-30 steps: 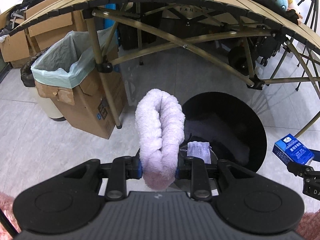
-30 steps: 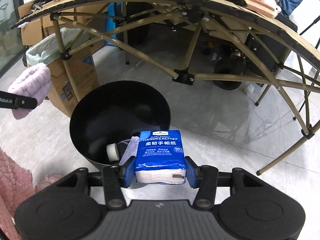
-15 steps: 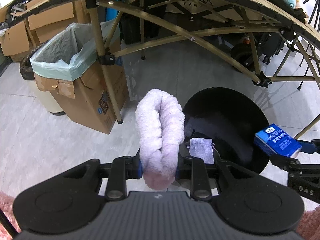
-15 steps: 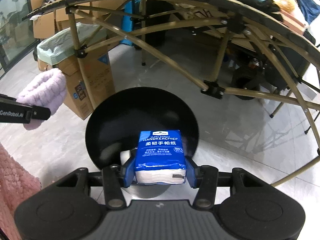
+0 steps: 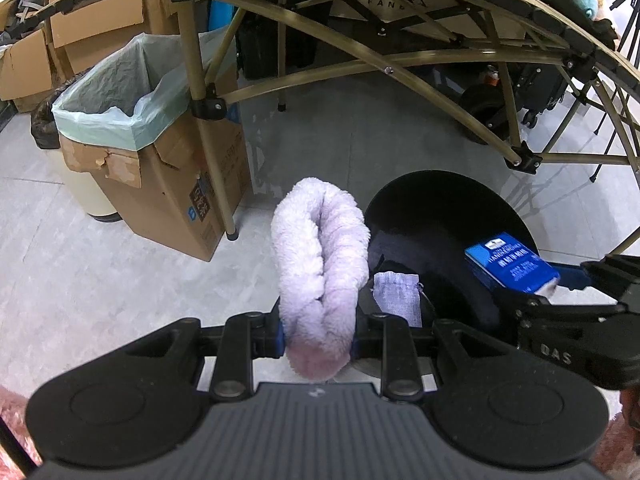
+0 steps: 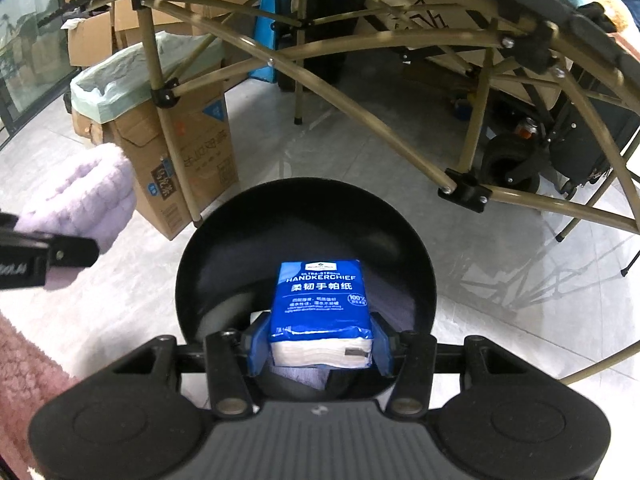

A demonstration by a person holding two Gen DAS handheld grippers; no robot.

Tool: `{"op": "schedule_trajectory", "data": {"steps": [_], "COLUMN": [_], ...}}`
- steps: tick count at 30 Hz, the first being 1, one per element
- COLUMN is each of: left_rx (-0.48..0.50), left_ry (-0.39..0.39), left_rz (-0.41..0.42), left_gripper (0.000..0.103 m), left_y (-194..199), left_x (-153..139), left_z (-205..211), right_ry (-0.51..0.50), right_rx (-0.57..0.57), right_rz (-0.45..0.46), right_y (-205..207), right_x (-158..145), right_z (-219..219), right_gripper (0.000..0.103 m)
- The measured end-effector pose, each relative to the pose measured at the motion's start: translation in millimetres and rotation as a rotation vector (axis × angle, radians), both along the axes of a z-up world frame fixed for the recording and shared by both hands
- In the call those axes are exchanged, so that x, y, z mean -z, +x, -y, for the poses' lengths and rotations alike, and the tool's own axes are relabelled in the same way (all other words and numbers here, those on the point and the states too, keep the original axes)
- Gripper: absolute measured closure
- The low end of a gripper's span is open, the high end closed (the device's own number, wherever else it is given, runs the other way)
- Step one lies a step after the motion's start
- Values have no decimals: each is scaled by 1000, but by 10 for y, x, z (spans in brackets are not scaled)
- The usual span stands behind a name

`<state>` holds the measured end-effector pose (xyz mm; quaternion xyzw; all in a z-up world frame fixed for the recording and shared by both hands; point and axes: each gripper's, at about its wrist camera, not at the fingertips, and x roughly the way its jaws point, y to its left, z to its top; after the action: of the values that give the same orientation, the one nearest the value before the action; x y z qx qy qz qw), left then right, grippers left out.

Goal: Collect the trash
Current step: 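Open the right tool to drop the tissue pack into the bin, then lower the slipper into the bin and open the left tool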

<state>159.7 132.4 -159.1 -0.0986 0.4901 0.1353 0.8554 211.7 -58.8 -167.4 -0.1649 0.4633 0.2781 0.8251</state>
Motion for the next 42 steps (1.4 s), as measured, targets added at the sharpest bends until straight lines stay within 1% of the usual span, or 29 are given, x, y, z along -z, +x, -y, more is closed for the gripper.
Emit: {"op": "schedule_trajectory", "data": {"steps": [8,9,11,12,13,15,16,17,25,30,42], "left_rx": [-4,-3,-3,-3,-3,-3,-3,-3,1,18,53], "left_ry": [-4,-4,-5,-4,-3,-2,-1,0,7,15,34], "left_rz": [-3,-3,-4,-4,-5,-6,-8,-9,-14,-24,-15], "left_gripper": [76,76,76,76,76,76,76,76,76,76,76], "left_y": [2,1,3,1,3,3,7,8,27,42,111], "left_x": [14,14,14,11,11,15,19,21,40,52,34], "left_z": [-16,-15,-14,-14,-11,-14,-14,-11,0,42,192], "right_ry": [-19,-16,-17,-19,-20,-24,-24,-26,-37,-38,-28], "right_rx": [-3,-2,4,7,10,13,13,15,36,52,99], "right_rz": [-8,-4,3,8,13,17,15,14,21,31,58], "right_y": [45,45,52,57,58,63,65,64,84,100,128], "right_x": [101,99,89,87,85,80,79,81,75,51,-53], "right_z": [-128,-131,-128,-127,-114,-112,-111,-106,-64,-8,197], "right_gripper": [52,51,35,18,7,6,2,0,0,0,0]}}
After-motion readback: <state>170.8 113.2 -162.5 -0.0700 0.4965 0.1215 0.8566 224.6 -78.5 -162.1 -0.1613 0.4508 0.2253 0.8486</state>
